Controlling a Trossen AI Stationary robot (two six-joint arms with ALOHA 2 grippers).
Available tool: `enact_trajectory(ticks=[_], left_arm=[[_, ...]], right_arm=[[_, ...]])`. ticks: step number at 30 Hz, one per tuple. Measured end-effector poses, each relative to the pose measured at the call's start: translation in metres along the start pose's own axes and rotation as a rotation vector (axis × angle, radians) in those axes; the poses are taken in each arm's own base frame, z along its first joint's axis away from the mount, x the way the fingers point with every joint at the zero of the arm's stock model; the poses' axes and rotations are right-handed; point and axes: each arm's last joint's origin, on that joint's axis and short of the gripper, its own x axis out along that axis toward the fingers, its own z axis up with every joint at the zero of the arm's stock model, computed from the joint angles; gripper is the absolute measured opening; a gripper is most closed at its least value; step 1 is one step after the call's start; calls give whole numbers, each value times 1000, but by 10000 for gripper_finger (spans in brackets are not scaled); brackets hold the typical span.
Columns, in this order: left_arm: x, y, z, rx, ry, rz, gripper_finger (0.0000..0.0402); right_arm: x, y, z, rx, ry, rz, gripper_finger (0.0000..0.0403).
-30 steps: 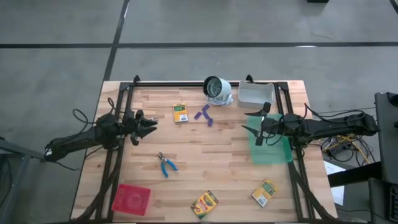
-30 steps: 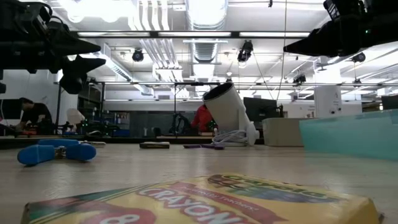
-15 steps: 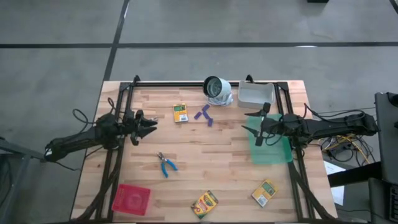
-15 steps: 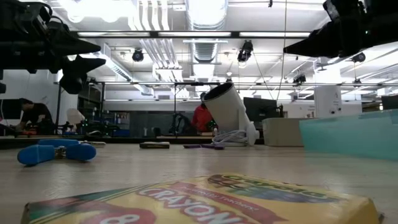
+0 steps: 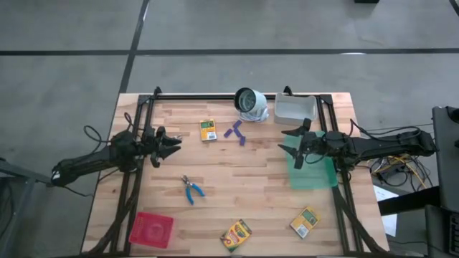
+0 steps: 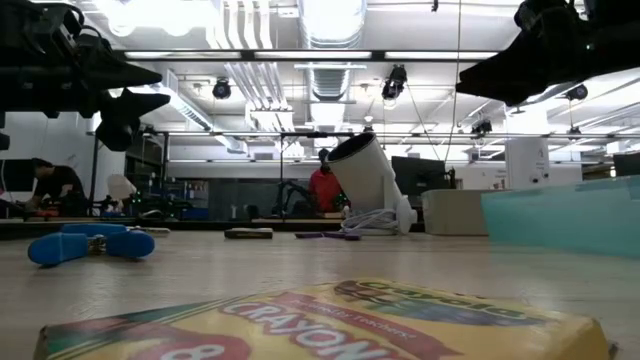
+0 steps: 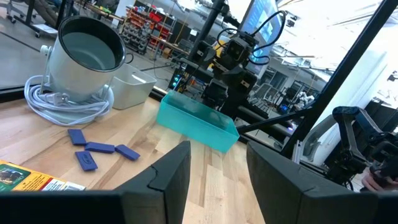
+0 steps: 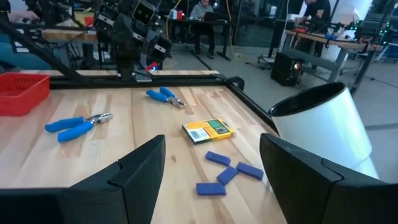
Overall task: Pick & Place School Supplies
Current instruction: Put the blue eraser into the gray bin
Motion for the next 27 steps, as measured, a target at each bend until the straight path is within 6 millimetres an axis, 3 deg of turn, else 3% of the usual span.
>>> enact_trajectory(ticks=[6, 14, 19, 27], left_arm=[[0, 0, 0, 0, 0, 0, 163], [0, 0, 0, 0, 0, 0, 163], [0, 0, 0, 0, 0, 0, 163], [0, 0, 0, 0, 0, 0, 163]], right_arm=[[0, 0, 0, -74, 0, -1, 253], [13, 2, 0, 34, 72, -86, 255], [40, 10, 20, 119, 116, -105, 258], [104, 25, 48, 206, 307, -164, 251]])
